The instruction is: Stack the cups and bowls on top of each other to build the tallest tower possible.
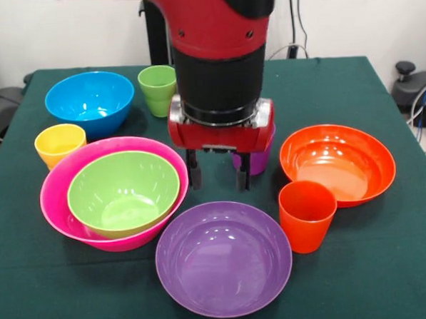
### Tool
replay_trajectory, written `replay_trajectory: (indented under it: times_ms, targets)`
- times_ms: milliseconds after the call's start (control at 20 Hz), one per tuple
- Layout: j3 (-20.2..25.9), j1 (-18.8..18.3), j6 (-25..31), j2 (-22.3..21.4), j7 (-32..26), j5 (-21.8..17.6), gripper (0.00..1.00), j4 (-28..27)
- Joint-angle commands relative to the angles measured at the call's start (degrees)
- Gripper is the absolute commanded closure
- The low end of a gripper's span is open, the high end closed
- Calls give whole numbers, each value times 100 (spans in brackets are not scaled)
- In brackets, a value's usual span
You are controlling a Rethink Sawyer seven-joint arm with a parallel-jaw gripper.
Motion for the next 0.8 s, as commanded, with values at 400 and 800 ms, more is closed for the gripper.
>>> replay_trajectory:
  times_ms: [400,800]
  targets:
    - [1183,-255,-692,325,-2337,-556,0,826]
    - [1169,-239,-948,225,-2116,-638,0,1093]
